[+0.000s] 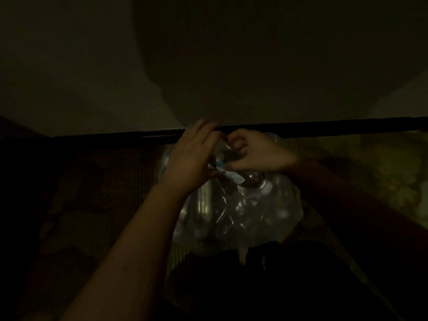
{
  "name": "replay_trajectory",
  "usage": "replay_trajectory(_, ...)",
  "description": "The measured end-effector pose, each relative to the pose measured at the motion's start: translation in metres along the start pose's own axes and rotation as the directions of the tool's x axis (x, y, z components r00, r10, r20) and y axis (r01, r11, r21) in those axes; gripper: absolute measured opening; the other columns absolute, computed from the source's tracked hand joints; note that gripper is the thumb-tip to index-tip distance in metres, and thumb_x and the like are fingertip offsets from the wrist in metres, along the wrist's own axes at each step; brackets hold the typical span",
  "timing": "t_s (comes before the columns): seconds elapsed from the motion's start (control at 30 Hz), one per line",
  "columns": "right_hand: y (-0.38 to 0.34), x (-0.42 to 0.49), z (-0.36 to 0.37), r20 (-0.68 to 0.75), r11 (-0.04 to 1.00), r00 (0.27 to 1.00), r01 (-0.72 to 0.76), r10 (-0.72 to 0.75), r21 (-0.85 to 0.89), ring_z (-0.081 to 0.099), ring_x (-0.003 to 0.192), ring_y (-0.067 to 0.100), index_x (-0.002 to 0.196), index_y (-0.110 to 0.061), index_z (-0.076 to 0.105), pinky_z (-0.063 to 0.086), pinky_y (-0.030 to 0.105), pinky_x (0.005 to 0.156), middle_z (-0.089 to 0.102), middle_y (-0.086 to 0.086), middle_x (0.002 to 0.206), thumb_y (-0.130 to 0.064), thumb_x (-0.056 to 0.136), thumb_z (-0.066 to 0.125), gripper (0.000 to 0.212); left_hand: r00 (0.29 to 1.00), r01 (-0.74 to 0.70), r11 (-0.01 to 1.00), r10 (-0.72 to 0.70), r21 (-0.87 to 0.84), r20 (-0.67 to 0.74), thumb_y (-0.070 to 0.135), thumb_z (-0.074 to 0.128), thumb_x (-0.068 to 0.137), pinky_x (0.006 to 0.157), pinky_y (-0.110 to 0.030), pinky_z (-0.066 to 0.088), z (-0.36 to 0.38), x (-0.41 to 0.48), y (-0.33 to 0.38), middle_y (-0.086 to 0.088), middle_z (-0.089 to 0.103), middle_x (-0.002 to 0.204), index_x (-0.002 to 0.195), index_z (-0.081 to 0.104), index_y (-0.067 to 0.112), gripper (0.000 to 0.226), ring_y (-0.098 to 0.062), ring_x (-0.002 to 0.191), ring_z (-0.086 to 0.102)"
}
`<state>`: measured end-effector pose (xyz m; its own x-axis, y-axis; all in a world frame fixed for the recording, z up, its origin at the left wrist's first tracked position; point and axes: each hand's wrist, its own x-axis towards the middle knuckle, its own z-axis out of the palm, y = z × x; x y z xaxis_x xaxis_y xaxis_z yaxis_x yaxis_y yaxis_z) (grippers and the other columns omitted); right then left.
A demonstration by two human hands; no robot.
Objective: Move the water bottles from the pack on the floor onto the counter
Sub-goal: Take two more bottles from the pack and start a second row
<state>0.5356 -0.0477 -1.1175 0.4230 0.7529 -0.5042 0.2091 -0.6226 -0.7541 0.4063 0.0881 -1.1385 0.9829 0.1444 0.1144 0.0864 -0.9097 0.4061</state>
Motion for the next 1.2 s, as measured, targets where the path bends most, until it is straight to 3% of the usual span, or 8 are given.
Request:
replay_trajectory(0.13,-0.022,0.003,-0.015,0.033,0.997,0.997,0.068,-0.069,0.020,0.058,0.094,-0.005,0.120,-0.019,0.058,0.047,0.004,0.068,0.062,-0.011,0.108,-0.024,0.078,0.076,0.047,0.978,0.189,0.977,-0.197,-0.103,-0.072,0.052,0.079,0.060,0.072,-0.025,0.040,-0.017,-0.009,-0.015,0.005,0.053,0.111,0.110,0.051,0.023,0.064,-0.009,0.101,0.046)
replay_trajectory(0.2,-0.026,0.006,-0.017,-0.167,0.989,0.976,0.133,-0.143,-0.066,0.057,0.087,-0.006,0.111,-0.023,0.061,0.044,0.006,0.064,0.062,-0.013,0.100,-0.030,0.082,0.072,0.031,0.940,0.300,0.929,-0.327,-0.218,-0.098,0.053,0.080,0.058,0.070,-0.020,0.039,-0.027,-0.018,-0.027,0.017,0.050,0.103,0.106,0.048,0.031,0.061,-0.002,0.098,0.045)
replay_trajectory(0.3,-0.023,0.003,-0.012,-0.565,0.966,0.786,0.238,-0.252,-0.100,0.056,0.069,-0.005,0.087,-0.026,0.061,0.040,0.007,0.060,0.058,-0.015,0.076,-0.031,0.088,0.065,0.006,0.834,0.462,0.768,-0.547,-0.444,-0.079,0.052,0.083,0.055,0.072,-0.015,0.044,-0.043,-0.033,-0.045,0.020,0.052,0.106,0.111,0.048,0.035,0.068,0.003,0.095,0.052)
replay_trajectory(0.37,-0.009,0.001,0.001,-0.601,0.955,0.745,0.263,-0.290,-0.135,0.054,0.062,-0.006,0.080,-0.028,0.055,0.041,0.009,0.055,0.053,-0.014,0.067,-0.027,0.091,0.058,0.012,0.769,0.516,0.660,-0.638,-0.546,-0.043,0.051,0.082,0.053,0.070,-0.012,0.043,-0.052,-0.043,-0.052,0.021,0.055,0.105,0.111,0.049,0.034,0.069,0.006,0.094,0.054)
replay_trajectory(0.57,0.069,0.029,0.071,-0.118,0.835,0.987,-0.157,0.111,-0.527,0.054,0.072,0.008,0.087,-0.019,0.061,0.054,0.031,0.074,0.058,-0.006,0.079,-0.022,0.092,0.053,0.010,0.648,0.596,0.453,-0.759,-0.663,0.063,0.048,0.080,0.056,0.057,-0.007,0.045,-0.062,-0.060,-0.057,0.022,0.053,0.095,0.111,0.048,0.030,0.066,0.011,0.081,0.057)
replay_trajectory(0.7,0.074,0.055,0.105,-0.006,0.894,0.946,-0.309,0.325,-0.324,0.060,0.073,0.013,0.088,-0.024,0.059,0.049,0.027,0.062,0.062,-0.001,0.085,-0.027,0.089,0.059,0.003,0.614,0.628,0.359,-0.774,-0.691,0.156,0.061,0.072,0.043,0.067,-0.022,0.050,-0.066,-0.065,-0.057,0.014,0.055,0.101,0.124,0.046,0.022,0.093,-0.004,0.091,0.058)
replay_trajectory(0.93,0.072,0.086,0.145,0.026,0.884,0.917,-0.377,0.399,-0.276,0.059,0.099,0.022,0.110,-0.020,0.061,0.049,0.036,0.093,0.062,0.003,0.110,-0.032,0.089,0.059,0.025,0.692,0.554,0.349,-0.698,-0.756,0.185,0.049,0.072,0.066,0.057,-0.004,0.046,-0.075,-0.074,-0.058,0.026,0.057,0.099,0.104,0.049,0.051,0.044,0.019,0.084,0.058)
replay_trajectory(1.2,0.077,0.076,0.140,0.018,0.885,0.888,-0.458,0.460,-0.080,0.060,0.100,0.026,0.116,-0.009,0.061,0.044,0.028,0.081,0.062,0.010,0.111,-0.029,0.089,0.058,0.033,0.702,0.561,0.369,-0.686,-0.741,0.189,0.047,0.074,0.069,0.054,-0.006,0.047,-0.074,-0.077,-0.064,0.031,0.056,0.093,0.096,0.048,0.055,0.039,0.018,0.082,0.058)
